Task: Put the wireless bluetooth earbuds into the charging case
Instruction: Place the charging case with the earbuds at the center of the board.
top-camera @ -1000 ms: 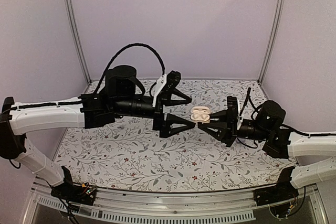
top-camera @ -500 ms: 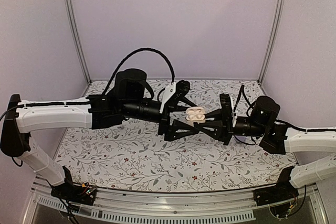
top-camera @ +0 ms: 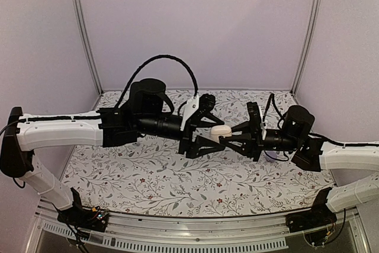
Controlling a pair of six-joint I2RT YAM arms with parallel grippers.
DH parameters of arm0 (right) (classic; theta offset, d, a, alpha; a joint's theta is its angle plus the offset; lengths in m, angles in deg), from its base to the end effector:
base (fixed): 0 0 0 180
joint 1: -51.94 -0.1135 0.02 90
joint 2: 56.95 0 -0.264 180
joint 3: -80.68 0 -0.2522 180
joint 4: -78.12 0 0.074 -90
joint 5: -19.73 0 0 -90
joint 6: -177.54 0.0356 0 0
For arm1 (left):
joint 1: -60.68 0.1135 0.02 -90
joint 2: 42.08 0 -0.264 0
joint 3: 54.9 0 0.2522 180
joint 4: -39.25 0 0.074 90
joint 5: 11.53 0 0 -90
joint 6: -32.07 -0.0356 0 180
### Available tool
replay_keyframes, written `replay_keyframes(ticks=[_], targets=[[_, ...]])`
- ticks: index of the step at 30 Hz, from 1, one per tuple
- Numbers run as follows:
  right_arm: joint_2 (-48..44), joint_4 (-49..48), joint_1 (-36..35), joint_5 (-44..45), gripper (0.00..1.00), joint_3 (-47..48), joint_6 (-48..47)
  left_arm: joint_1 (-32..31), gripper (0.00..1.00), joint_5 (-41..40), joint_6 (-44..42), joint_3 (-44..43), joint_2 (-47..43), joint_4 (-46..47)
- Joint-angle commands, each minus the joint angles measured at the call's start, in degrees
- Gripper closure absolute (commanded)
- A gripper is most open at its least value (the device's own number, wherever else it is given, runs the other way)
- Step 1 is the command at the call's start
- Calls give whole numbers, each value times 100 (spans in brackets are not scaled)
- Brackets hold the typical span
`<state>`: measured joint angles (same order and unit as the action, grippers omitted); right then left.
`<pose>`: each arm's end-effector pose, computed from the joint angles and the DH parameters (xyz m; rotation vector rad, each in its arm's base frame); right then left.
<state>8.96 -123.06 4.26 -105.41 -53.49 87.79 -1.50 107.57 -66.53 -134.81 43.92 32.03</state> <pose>0.1547 0.2003 0.2699 -1.1091 1.2491 1.1182 0.1502 -0.3217 0.3259 1.4030 1.3086 -1.1055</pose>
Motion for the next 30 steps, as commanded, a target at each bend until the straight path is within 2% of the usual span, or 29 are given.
replay_keyframes(ticks=[1,7,9,14,21,30], targets=[[70,-189,249,150,100,193,315,-125,23,-120,11,127,-224,-18],[404,-9,762,437,100,289,692,107,4,-1180,612,387,-465,336],[611,192,908,490,100,431,771,306,1,-1483,921,458,-499,351],[1372,649,1138,655,100,971,929,840,0,-1775,1776,708,-619,372],[2632,1288,1327,806,96,1802,1100,1077,0,-2243,2145,1102,-889,507],[4340,2229,1446,93,92,3181,1113,1148,0,-2395,2413,1331,-930,518]])
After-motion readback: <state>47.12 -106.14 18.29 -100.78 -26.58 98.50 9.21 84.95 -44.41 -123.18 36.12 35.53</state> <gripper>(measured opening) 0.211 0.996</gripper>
